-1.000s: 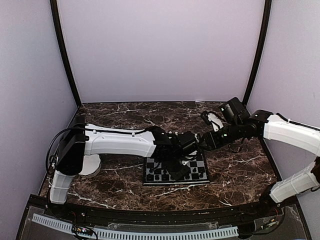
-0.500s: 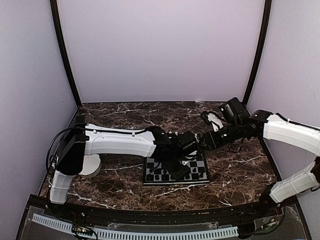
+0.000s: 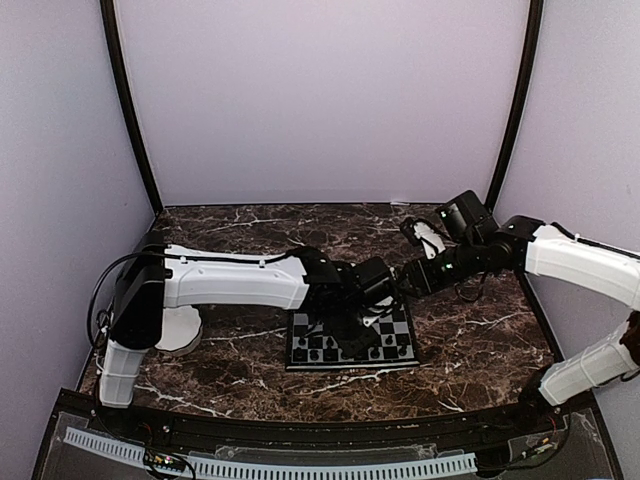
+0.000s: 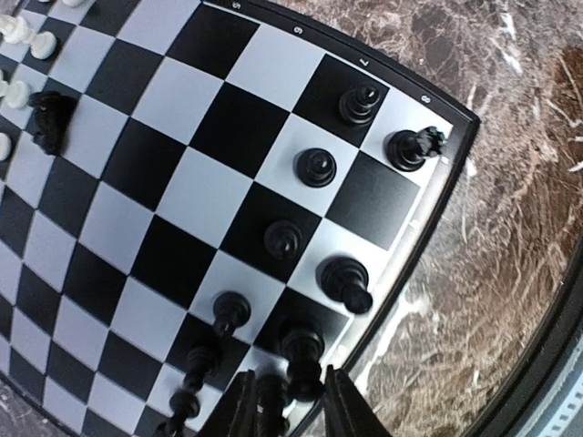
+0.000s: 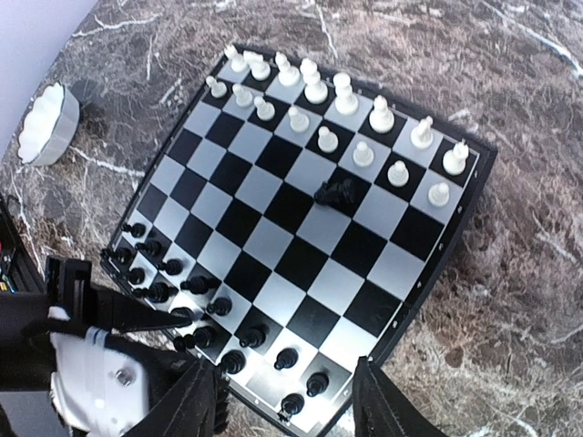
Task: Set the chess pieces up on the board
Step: Move the knight on the chessboard.
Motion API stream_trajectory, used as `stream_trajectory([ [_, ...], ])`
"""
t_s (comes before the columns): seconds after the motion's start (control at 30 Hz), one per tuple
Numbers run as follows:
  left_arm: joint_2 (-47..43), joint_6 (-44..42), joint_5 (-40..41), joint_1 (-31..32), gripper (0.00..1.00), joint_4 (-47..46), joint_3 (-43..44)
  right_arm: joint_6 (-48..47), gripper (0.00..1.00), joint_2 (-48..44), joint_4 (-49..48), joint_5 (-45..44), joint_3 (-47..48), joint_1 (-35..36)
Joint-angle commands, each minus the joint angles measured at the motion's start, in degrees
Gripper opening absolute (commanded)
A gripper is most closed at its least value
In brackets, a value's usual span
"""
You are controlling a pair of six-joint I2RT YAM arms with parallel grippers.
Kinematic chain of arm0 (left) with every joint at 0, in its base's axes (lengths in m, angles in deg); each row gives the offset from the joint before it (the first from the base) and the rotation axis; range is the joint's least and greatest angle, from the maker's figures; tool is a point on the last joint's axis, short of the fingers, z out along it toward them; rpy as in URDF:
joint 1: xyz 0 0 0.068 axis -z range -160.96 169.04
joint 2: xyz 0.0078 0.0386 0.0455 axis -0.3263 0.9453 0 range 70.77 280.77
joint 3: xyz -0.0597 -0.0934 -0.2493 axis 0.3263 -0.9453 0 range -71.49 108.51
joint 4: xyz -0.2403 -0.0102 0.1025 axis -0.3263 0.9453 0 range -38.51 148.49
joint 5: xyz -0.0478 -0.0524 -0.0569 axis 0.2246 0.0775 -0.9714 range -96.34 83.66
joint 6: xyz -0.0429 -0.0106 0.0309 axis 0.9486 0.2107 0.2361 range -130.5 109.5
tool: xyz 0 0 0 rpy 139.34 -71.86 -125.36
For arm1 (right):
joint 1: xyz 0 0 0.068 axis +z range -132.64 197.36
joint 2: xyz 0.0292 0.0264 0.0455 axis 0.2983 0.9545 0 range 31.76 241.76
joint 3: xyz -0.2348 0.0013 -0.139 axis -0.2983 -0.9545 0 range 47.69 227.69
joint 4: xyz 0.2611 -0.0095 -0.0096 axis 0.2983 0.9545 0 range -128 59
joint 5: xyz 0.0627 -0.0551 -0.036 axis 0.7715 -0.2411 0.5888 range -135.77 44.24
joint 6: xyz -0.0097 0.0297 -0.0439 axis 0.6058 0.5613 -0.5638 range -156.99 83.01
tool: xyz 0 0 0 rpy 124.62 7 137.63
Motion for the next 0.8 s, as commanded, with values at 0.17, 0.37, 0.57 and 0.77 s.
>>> stream_trajectory([
  [0.17, -17.55, 1.65, 0.44, -6.60, 0.31, -5.95, -0.67, -1.44, 0.51, 6.20, 1.40, -0.41, 4.99, -0.33],
  [0.37, -21.13, 9.63, -3.40, -12.18, 0.32, -6.77, -3.53, -4.03, 0.42, 14.43, 3.46, -2.59, 9.57, -0.25],
  [0.57, -24.04, 14.27, -10.51, -15.97, 0.31, -8.79, -10.07, -5.02, 0.33, 23.18, 4.86, -5.57, 17.23, -0.18],
  [0.77, -24.42, 13.53, -13.67, -17.26, 0.29, -10.43, -13.88, -4.16, 0.24, 30.79, 5.66, -5.36, 22.78, -0.16],
])
